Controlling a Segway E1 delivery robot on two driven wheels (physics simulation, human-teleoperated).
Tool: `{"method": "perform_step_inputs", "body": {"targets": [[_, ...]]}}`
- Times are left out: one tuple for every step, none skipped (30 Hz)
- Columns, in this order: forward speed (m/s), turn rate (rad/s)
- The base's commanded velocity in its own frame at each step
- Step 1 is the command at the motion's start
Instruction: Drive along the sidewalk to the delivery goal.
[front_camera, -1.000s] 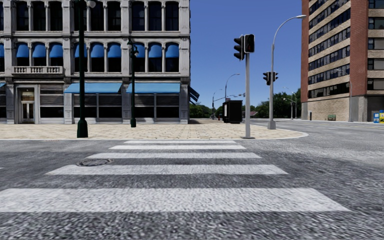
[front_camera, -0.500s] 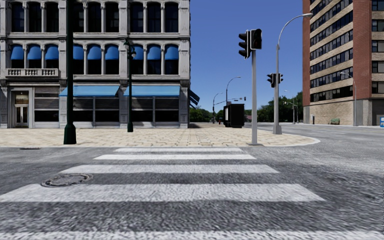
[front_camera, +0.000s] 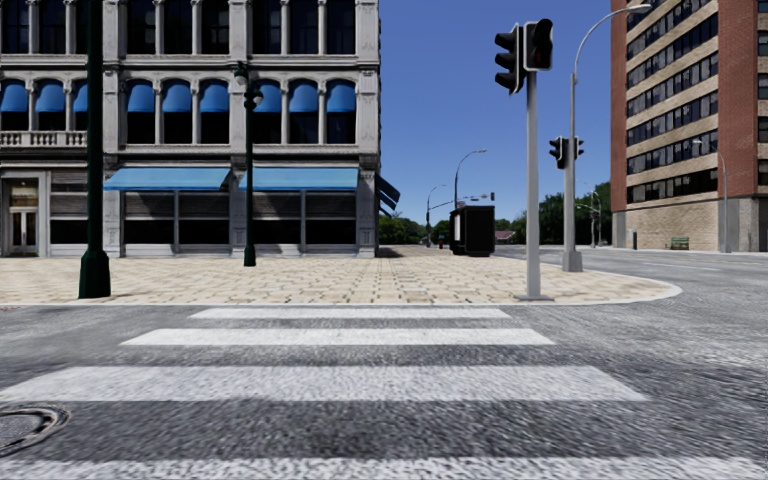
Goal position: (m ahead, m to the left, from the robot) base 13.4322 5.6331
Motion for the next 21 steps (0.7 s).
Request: {"method": "perform_step_inputs", "body": {"targets": [[2.0,0.0],[2.0,0.0],[2.0,0.0],[2.0,0.0],[2.0,0.0],[2.0,0.05],[2.0,0.05],[2.0,0.11],[2.0,0.13],[2.0,0.14],[2.0,0.14],[2.0,0.14],[2.0,0.14],[2.0,0.14],[2.0,0.14],[2.0,0.14],[2.0,0.14],[2.0,0.14],[2.0,0.14],[2.0,0.14],[2.0,0.14]]}}
